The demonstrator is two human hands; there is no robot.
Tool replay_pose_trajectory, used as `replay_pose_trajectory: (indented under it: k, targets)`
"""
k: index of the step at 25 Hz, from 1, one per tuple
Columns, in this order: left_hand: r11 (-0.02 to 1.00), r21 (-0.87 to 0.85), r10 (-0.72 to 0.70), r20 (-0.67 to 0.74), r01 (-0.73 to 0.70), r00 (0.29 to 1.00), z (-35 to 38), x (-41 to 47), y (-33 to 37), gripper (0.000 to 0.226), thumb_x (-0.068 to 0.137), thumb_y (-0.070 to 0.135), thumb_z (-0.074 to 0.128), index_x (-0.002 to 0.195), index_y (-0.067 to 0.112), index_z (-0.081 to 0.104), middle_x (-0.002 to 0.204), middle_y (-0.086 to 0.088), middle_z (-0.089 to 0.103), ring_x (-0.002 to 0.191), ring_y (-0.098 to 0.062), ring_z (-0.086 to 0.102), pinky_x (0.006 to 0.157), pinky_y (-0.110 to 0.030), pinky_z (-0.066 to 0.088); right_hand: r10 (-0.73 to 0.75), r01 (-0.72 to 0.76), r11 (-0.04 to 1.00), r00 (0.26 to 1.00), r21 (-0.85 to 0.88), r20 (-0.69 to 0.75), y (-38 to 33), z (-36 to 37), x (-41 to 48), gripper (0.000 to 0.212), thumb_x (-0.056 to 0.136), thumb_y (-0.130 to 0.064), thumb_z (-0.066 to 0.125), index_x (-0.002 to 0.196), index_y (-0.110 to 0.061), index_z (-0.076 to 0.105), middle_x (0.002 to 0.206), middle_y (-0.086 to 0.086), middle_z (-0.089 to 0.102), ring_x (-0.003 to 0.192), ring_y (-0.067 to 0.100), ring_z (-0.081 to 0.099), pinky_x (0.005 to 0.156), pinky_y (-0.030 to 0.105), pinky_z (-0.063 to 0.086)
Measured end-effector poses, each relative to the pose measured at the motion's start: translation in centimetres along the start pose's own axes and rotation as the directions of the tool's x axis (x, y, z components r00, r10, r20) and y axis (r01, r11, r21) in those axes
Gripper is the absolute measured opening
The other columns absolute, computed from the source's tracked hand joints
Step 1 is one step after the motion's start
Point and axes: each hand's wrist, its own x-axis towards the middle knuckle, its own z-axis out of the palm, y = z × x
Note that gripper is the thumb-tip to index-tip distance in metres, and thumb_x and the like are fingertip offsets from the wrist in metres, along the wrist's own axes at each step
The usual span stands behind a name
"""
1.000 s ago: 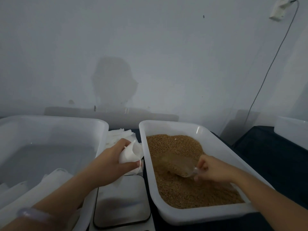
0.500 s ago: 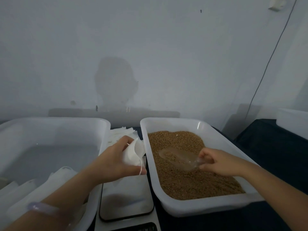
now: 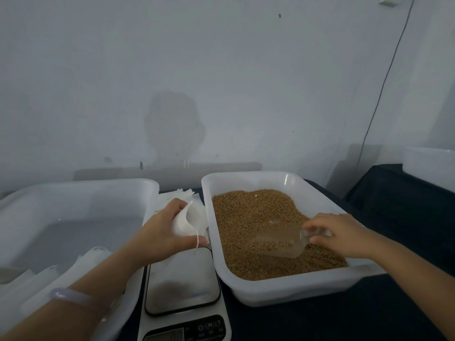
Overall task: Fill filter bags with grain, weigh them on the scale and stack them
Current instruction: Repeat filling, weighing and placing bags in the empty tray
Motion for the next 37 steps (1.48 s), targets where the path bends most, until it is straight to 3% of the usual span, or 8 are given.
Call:
replay_pose_trajectory:
  k: [7, 13, 17, 19, 22, 28, 31, 37]
  targets:
    - [0.982, -0.170, 0.094, 0.047, -0.085, 0.994, 3.2, 0.8, 5.4, 0.057, 0.047, 0.057, 0.080, 0.093, 0.040, 0.049, 0.079, 0.026, 0.058, 0.065, 0.007, 0.059, 0.050, -0.010, 0.043, 0.004, 0.028, 0.964, 0.993, 0.265, -0.119, 0.0, -2.8, -1.4, 0.029, 0.090, -0.025, 0.060, 0.115, -0.037, 0.055, 0.110, -0.019, 0.059, 0.104, 0.000, 0.054, 0.091, 0.022, 0.043]
    - [0.981, -0.194, -0.019, 0.006, 0.020, 1.000, 7.2, 2.2, 5.8, 0.061, 0.043, 0.062, 0.075, 0.093, 0.039, 0.048, 0.090, 0.013, 0.063, 0.077, -0.004, 0.065, 0.056, -0.019, 0.051, -0.061, 0.142, 0.938, 0.966, 0.317, -0.252, 0.1, -6.0, -2.8, 0.032, 0.087, -0.024, 0.063, 0.108, -0.047, 0.055, 0.106, -0.029, 0.059, 0.101, -0.017, 0.052, 0.080, 0.011, 0.038]
    - [0.985, -0.170, -0.032, 0.031, 0.037, 0.999, 8.7, 2.1, 5.1, 0.060, 0.044, 0.061, 0.073, 0.093, 0.037, 0.049, 0.091, 0.013, 0.065, 0.077, -0.004, 0.064, 0.062, -0.025, 0.056, -0.083, 0.139, 0.965, 0.966, 0.222, -0.244, -0.4, -7.1, -2.8, 0.033, 0.086, -0.024, 0.064, 0.110, -0.046, 0.057, 0.109, -0.025, 0.060, 0.103, -0.010, 0.053, 0.092, 0.021, 0.040]
    - [0.986, -0.166, -0.023, 0.026, 0.026, 0.999, 9.1, 2.0, 4.9, 0.057, 0.046, 0.060, 0.074, 0.092, 0.038, 0.048, 0.089, 0.013, 0.065, 0.076, -0.005, 0.065, 0.063, -0.030, 0.058, -0.129, 0.144, 0.988, 0.960, 0.045, -0.248, -0.8, -7.6, -2.2, 0.032, 0.087, -0.026, 0.064, 0.116, -0.039, 0.059, 0.108, -0.020, 0.061, 0.104, -0.001, 0.054, 0.100, 0.029, 0.035]
    - [0.981, -0.191, -0.020, 0.010, 0.021, 1.000, 9.3, 1.9, 4.8, 0.055, 0.048, 0.058, 0.075, 0.091, 0.037, 0.047, 0.089, 0.014, 0.067, 0.077, -0.005, 0.066, 0.067, -0.038, 0.058, -0.217, 0.188, 0.973, 0.944, -0.135, -0.248, -1.9, -8.4, -1.4, 0.031, 0.088, -0.031, 0.061, 0.117, -0.041, 0.058, 0.105, -0.025, 0.056, 0.102, 0.000, 0.050, 0.096, 0.022, 0.018]
    - [0.988, -0.149, -0.038, -0.012, 0.036, 0.999, 9.2, 1.7, 4.9, 0.058, 0.050, 0.061, 0.072, 0.094, 0.035, 0.045, 0.090, 0.012, 0.061, 0.081, -0.011, 0.063, 0.070, -0.041, 0.057, -0.236, 0.210, 0.969, 0.942, -0.129, -0.238, -3.8, -9.1, -0.9, 0.032, 0.088, -0.031, 0.062, 0.119, -0.036, 0.059, 0.109, -0.017, 0.058, 0.106, 0.004, 0.051, 0.108, 0.033, 0.020]
    - [0.993, -0.108, -0.040, 0.002, 0.040, 0.999, 9.2, 1.8, 5.0, 0.057, 0.052, 0.062, 0.070, 0.094, 0.034, 0.044, 0.089, 0.013, 0.059, 0.081, -0.010, 0.061, 0.072, -0.041, 0.056, -0.244, 0.198, 0.962, 0.934, -0.188, -0.263, -4.1, -9.0, -0.9, 0.033, 0.088, -0.032, 0.061, 0.121, -0.036, 0.058, 0.112, -0.018, 0.056, 0.106, 0.003, 0.046, 0.103, 0.023, 0.010]
    - [0.996, -0.074, -0.044, -0.009, 0.043, 0.999, 9.3, 1.8, 5.1, 0.057, 0.059, 0.061, 0.069, 0.103, 0.031, 0.048, 0.091, 0.014, 0.059, 0.083, -0.011, 0.061, 0.075, -0.041, 0.056, -0.258, 0.194, 0.954, 0.920, -0.228, -0.296, -4.4, -9.4, -0.9, 0.032, 0.087, -0.033, 0.062, 0.119, -0.037, 0.060, 0.107, -0.022, 0.050, 0.104, -0.001, 0.039, 0.104, 0.022, 0.005]
